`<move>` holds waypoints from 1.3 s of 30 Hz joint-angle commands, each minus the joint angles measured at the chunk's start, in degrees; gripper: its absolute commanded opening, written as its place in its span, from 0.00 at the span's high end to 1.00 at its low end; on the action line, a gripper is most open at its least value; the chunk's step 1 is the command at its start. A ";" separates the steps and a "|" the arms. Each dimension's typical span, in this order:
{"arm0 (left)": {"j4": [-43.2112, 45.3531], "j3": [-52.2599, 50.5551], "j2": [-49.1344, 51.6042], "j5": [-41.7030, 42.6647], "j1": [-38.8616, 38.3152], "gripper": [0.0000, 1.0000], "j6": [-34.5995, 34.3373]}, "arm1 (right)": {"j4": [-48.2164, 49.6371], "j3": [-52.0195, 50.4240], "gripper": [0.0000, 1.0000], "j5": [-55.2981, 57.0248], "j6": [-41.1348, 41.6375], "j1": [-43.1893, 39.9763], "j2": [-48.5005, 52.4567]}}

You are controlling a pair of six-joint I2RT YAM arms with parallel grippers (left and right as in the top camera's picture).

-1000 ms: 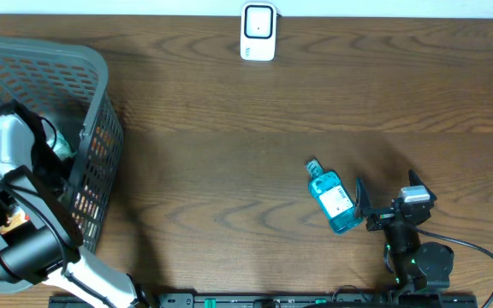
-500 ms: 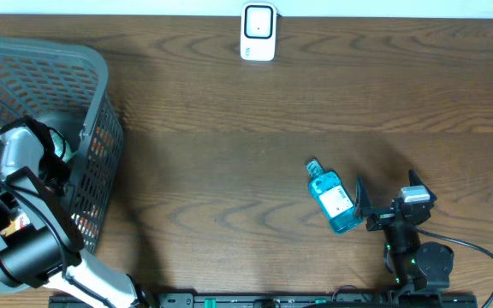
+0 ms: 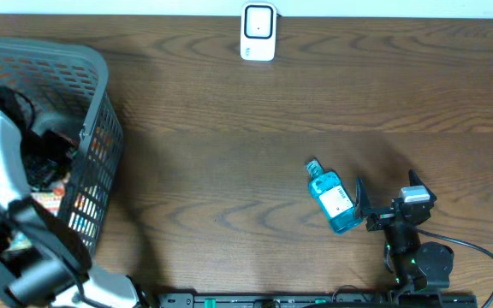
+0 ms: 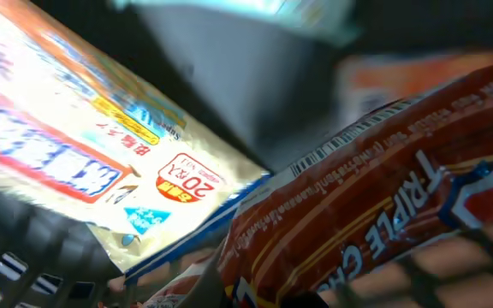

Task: Scan the item barcode
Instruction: 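Reach into the basket and grasp the red candy bar, left gripper, then carry the red candy bar past the scanner and drop it on table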

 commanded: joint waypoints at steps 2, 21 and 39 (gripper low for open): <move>0.02 2.54 -6.27 -0.07 0.15 0.93 -3.19 | -0.15 -0.07 0.01 0.09 -0.48 0.37 -0.31; 12.44 2.54 -34.93 4.61 -1.62 0.93 -12.76 | -0.15 -0.07 0.01 0.07 -0.48 0.37 -0.31; 19.06 2.47 -27.50 7.54 -41.55 0.93 -22.56 | -0.15 -0.07 0.01 0.09 -0.48 0.37 -0.31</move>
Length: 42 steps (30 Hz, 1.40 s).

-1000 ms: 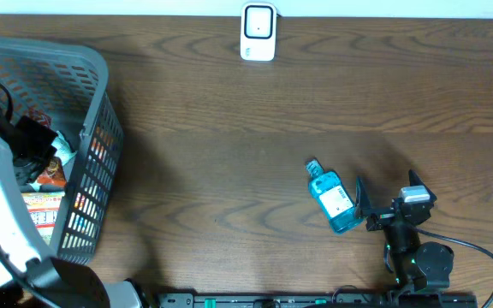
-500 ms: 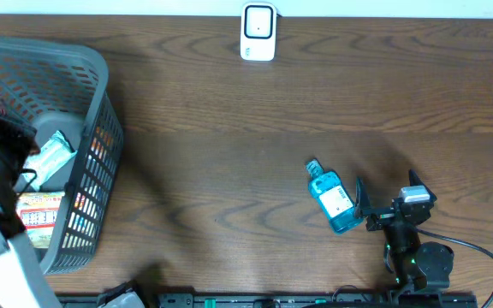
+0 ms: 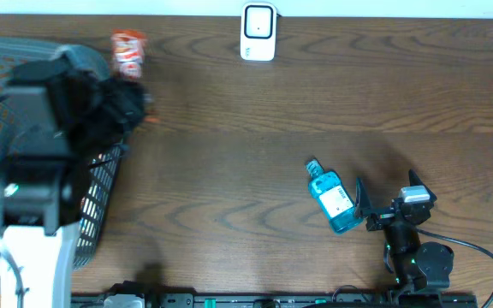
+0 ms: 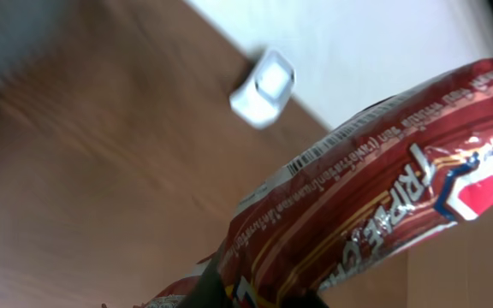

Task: Scan the item barcode
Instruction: 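Carry the red candy bar past the scanner and drop it on table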

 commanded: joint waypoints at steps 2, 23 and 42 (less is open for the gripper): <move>0.02 0.42 5.38 -2.12 -8.20 0.93 -5.27 | -0.15 -0.07 0.01 0.07 -0.48 0.37 -0.31; 1.86 -0.02 43.43 -2.45 -33.77 0.93 -22.62 | -0.15 -0.07 0.01 0.07 -0.48 0.37 -0.31; 1.81 1.33 30.80 -6.16 -31.67 0.22 -9.31 | -0.15 -0.07 0.01 0.07 -0.48 0.37 -0.31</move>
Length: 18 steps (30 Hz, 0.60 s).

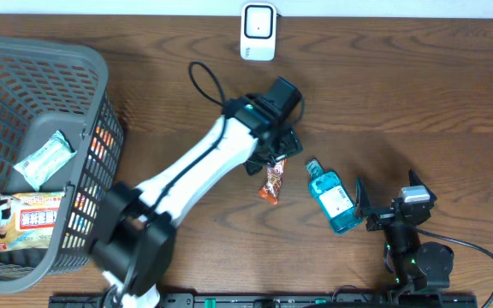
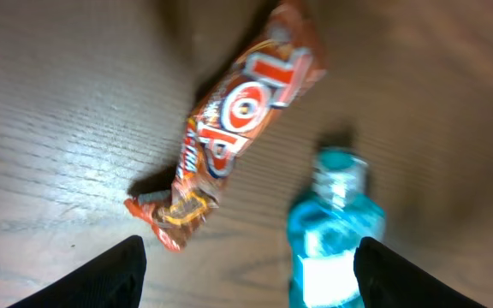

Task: Scan the item barcode
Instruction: 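Carry the red candy bar past the scanner and drop it on table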

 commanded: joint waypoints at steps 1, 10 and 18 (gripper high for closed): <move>-0.28 1.44 -7.48 -3.52 0.72 0.22 6.43 | -0.15 -0.07 0.01 0.09 -0.48 0.37 -0.31; 0.02 1.77 -26.91 -13.22 4.57 0.16 11.26 | -0.15 -0.07 0.01 0.07 -0.48 0.37 -0.31; 2.21 3.52 -40.24 -15.54 13.27 0.08 17.09 | -0.15 -0.07 0.01 0.09 -0.46 0.37 -0.31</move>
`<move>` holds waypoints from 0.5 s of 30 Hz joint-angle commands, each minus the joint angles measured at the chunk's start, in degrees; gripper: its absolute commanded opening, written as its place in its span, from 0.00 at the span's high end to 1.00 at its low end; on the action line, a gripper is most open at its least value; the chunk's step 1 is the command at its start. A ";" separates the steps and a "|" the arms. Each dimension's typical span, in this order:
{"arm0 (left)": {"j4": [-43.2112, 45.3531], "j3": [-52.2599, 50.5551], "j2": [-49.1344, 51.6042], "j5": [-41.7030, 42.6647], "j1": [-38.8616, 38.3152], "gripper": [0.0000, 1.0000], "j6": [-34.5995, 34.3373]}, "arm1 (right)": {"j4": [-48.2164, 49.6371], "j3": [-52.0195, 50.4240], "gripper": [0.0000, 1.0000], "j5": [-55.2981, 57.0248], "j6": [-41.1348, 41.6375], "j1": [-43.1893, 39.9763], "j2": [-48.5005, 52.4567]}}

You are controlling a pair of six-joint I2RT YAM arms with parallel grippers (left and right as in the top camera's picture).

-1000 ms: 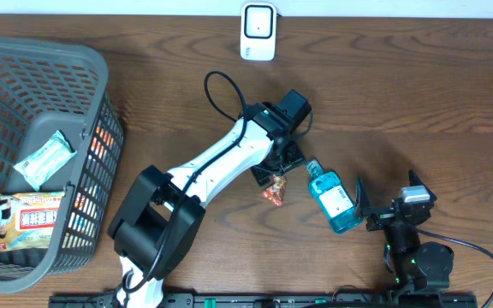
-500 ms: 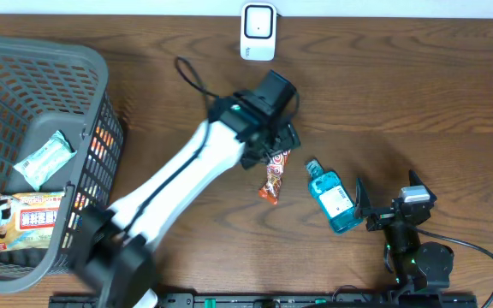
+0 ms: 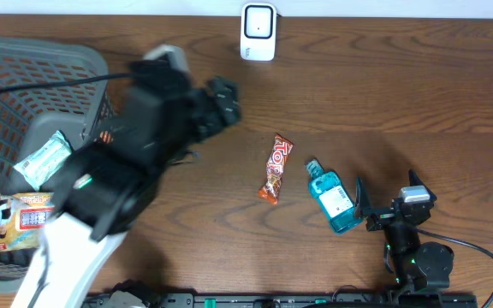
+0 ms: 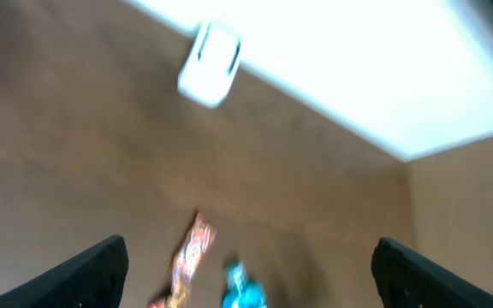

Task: Scan the item barcode
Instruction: 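Carry the red candy bar past the scanner and drop it on table, then reach into the basket and grasp the yellow snack bag, left gripper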

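A red-orange snack bar lies flat on the wooden table, just left of a blue bottle. The left wrist view shows the bar and the bottle blurred and far below. The white scanner stands at the table's far edge, also visible from the wrist. My left gripper is raised high, left of the bar and apart from it; it is open with nothing between its fingers. My right gripper rests open just right of the bottle.
A grey wire basket stands at the left edge with a pale green packet and a printed bag inside. My raised left arm covers part of the basket's right side.
My left gripper was open low over the snack bar beside the bottle. Now it is high up and further left, toward the basket. The bar stays on the table. The right arm has not moved.
My left gripper was down in the basket, shut on the snack bar. Then it held the bar in the air past the basket's far side. Then the bar lay on the table beside the bottle, with the gripper open above it. Now the gripper is well away.
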 commanded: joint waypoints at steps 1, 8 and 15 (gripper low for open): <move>0.55 2.29 -4.37 -2.27 3.74 0.08 4.52 | -0.13 -0.07 0.01 0.09 -0.48 0.37 -0.31; 0.00 3.54 -10.43 -3.37 12.04 0.07 5.77 | -0.15 -0.07 0.01 0.09 -0.48 0.37 -0.31; -6.29 3.54 -13.57 -11.63 20.35 0.07 5.75 | -0.15 -0.07 0.01 0.09 -0.48 0.37 -0.31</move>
